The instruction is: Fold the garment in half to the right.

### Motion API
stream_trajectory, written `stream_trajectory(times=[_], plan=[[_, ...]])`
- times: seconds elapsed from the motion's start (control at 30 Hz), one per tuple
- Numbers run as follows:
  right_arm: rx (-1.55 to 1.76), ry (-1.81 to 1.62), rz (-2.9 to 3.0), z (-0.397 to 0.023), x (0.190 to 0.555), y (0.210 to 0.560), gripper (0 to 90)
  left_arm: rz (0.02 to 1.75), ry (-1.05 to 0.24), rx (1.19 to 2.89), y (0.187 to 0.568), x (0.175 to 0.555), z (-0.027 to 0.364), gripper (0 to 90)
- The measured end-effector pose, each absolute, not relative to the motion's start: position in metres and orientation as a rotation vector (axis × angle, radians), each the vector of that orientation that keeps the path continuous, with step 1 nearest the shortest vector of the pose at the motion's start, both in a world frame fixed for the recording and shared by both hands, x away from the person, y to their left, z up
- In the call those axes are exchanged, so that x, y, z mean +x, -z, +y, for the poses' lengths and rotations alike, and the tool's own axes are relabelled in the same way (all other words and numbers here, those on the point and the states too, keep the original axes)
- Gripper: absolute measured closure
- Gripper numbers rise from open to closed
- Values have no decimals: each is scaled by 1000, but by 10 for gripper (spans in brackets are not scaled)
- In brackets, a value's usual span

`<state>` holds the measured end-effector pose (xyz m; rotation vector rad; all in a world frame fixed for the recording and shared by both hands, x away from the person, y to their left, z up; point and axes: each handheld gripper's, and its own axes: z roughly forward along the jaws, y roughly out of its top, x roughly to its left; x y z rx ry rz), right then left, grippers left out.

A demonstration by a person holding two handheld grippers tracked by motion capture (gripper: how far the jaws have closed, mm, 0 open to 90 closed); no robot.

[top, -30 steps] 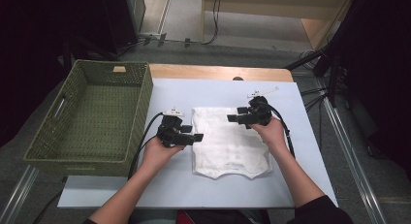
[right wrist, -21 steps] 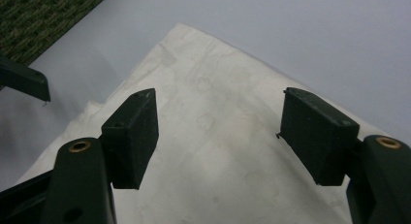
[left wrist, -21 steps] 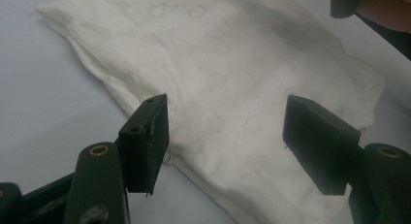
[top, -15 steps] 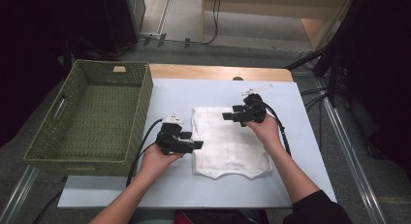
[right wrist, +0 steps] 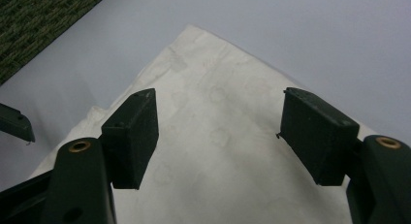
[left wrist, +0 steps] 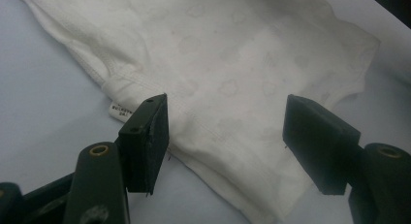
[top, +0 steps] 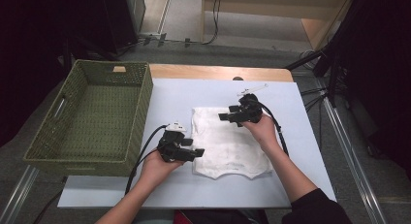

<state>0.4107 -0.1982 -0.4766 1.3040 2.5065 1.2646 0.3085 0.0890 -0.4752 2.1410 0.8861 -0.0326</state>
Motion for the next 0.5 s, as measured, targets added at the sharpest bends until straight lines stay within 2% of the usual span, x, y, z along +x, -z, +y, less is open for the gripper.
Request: stream_trajectory(times=[0.5], plan=[[1296, -1265, 2513, -192, 409, 474, 282, 879, 20, 2213, 486, 286, 88, 339]])
